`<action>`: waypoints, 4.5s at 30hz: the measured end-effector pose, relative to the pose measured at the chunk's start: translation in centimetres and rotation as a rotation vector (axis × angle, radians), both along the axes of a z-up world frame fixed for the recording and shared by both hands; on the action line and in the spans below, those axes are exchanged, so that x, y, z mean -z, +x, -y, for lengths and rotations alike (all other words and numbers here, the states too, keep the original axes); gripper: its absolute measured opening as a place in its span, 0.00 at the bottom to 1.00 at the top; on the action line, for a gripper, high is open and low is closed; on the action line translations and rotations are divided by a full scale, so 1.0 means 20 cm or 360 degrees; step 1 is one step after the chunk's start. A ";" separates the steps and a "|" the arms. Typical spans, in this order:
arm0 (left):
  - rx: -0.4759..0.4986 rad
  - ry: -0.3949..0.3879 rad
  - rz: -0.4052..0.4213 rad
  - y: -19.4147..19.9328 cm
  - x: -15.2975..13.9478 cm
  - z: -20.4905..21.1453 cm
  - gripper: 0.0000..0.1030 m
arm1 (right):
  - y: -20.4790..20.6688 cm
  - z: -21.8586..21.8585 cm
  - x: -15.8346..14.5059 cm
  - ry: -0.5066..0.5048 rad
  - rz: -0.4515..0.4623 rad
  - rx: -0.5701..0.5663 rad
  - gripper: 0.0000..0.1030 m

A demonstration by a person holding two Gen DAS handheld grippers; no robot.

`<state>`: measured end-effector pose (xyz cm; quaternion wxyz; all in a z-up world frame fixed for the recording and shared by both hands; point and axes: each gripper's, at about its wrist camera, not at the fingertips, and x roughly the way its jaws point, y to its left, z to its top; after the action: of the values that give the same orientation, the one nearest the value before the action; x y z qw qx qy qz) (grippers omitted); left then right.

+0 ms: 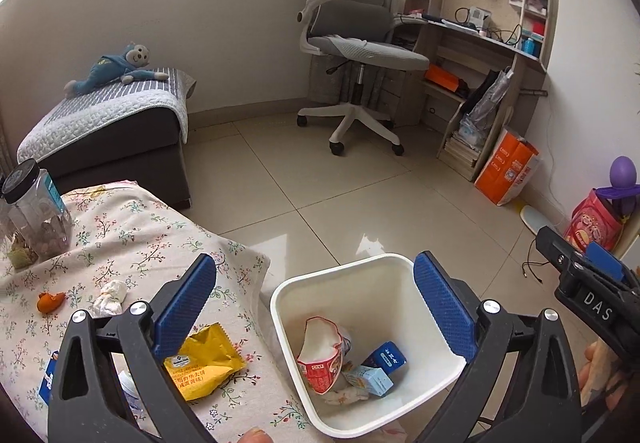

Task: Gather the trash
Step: 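Bring both tools back over the table toward the biscuit box, then close the left tool on the blue biscuit box, then lift the biscuit box with the left tool while the right tool grasps an orange peel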

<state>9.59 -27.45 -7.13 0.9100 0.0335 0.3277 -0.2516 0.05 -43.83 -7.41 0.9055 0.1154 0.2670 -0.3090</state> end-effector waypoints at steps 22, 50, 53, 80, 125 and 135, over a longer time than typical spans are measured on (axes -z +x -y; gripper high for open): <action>-0.0361 0.0050 0.0019 0.11 -0.07 -0.63 0.93 | 0.31 -0.56 -0.04 -0.0034 -0.0020 -0.0378 0.93; -0.0584 0.0495 -0.0377 0.26 0.25 -1.40 0.93 | 0.61 -1.26 0.07 -0.0012 -0.0163 -0.0808 0.93; -0.0547 0.0585 -0.0499 0.26 0.37 -1.43 0.93 | 0.64 -1.29 0.10 0.0014 -0.0204 -0.0825 0.93; -0.0478 0.0424 -0.0938 0.28 0.71 -1.76 0.57 | 1.00 -1.78 0.69 0.0211 -0.1038 -0.1311 0.91; -0.1014 0.0020 -0.0173 0.24 0.05 -2.13 0.57 | 0.91 -2.35 0.82 0.0230 -0.1236 -0.1834 0.81; -0.1029 0.0041 -0.0222 0.26 0.10 -2.16 0.58 | 0.92 -2.36 0.75 0.0137 -0.1079 -0.1807 0.13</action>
<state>14.79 15.70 -9.12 0.9177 -0.0781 0.3860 0.0527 18.49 3.43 -22.41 0.7881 -0.1107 0.5687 0.2080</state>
